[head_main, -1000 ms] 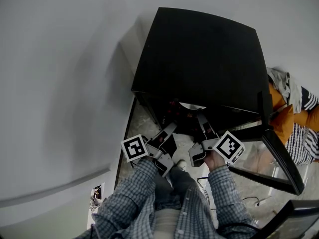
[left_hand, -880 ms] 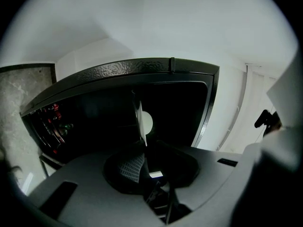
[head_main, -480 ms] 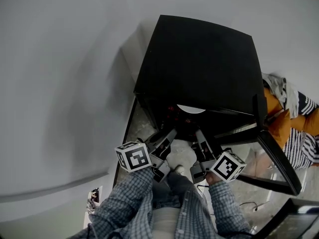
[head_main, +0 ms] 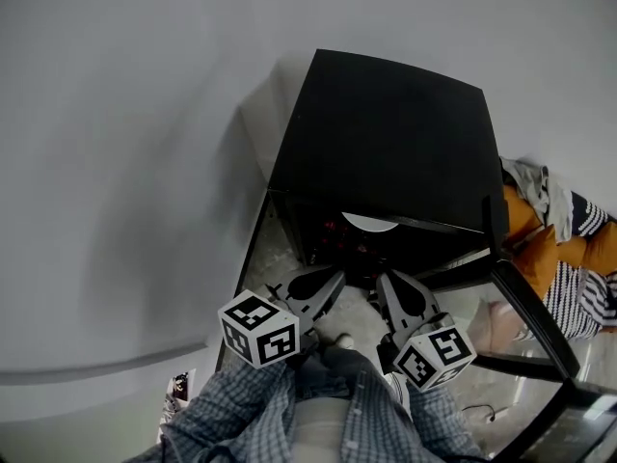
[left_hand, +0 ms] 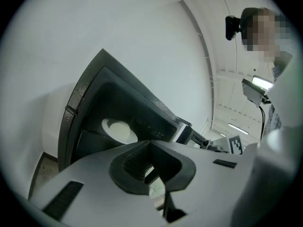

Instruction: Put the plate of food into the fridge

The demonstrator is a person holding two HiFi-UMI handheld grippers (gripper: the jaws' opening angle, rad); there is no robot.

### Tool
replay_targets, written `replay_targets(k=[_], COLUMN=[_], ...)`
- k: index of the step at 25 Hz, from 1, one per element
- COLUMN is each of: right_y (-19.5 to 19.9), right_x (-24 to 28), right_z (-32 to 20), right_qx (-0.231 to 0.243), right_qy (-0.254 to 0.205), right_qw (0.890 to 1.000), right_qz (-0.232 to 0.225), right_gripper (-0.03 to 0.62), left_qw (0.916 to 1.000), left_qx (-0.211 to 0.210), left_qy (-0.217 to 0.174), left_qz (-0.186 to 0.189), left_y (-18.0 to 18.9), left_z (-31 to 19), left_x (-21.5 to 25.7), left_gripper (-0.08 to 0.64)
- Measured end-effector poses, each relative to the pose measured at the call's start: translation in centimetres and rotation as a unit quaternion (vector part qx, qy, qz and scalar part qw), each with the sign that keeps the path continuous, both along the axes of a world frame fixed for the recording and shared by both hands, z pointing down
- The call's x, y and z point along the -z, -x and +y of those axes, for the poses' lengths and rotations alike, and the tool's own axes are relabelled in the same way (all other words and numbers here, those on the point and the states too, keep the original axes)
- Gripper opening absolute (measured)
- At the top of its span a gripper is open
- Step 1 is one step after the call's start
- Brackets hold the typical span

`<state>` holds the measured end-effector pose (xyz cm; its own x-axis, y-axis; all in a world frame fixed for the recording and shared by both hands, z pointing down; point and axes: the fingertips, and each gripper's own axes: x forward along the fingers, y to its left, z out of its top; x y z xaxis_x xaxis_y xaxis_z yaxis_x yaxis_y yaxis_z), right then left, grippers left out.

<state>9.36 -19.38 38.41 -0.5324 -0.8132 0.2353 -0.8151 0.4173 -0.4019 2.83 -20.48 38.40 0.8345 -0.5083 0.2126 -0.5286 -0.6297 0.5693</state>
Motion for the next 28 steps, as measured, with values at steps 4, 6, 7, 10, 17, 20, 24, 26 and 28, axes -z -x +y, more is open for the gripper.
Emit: replay_targets(k=[4, 6, 7, 10, 17, 20, 24, 26, 28], right_y=[1.3, 1.6, 1.5, 0.9, -0.1, -0.2, 0.0, 0.1, 0.2], right_x=[1.4, 2.1, 2.5, 2.8, 2.2, 2.1, 2.1, 2.2, 2.3], right_z=[0.6, 0.8, 0.8, 0.7, 1.0, 1.0, 1.0, 1.0, 1.0], right_qx=[0.023, 0.022, 0.015, -0.008, -0.024, -0.022, -0.018, -0.014, -0.010], right_qy=[-0.038, -0.053, -0.059, -0.068, -0.064, -0.064, -0.063, -0.067, -0.070], right_qw=[0.996, 0.995, 0.995, 0.996, 0.996, 0.995, 0.996, 0.996, 0.996], right_qz=[0.078, 0.087, 0.078, 0.054, 0.064, 0.069, 0.064, 0.064, 0.063], right_gripper=[0.006, 0.006, 0.006, 0.006, 0.006, 0.006, 0.006, 0.006, 0.006], left_qw=[0.9998, 0.9996, 0.9994, 0.9991, 0.9986, 0.9982, 0.9977, 0.9978, 0.9977], left_qx=[-0.003, -0.002, -0.002, -0.008, -0.017, -0.020, -0.025, -0.026, -0.025], left_qy=[-0.017, -0.021, -0.026, -0.039, -0.050, -0.056, -0.062, -0.060, -0.062], left_qz=[0.009, 0.020, 0.022, 0.017, -0.008, -0.012, -0.009, 0.003, 0.007], left_y=[-0.2, -0.2, -0.3, -0.3, -0.5, -0.7, -1.0, -1.0, -1.0], left_z=[0.7, 0.9, 1.0, 1.0, 0.8, 0.8, 1.0, 1.1, 1.2], left_x=[1.1, 1.6, 1.8, 2.0, 1.1, 1.2, 1.5, 1.8, 2.1], left_gripper=[0.006, 0.006, 0.006, 0.006, 0.006, 0.006, 0.006, 0.006, 0.006])
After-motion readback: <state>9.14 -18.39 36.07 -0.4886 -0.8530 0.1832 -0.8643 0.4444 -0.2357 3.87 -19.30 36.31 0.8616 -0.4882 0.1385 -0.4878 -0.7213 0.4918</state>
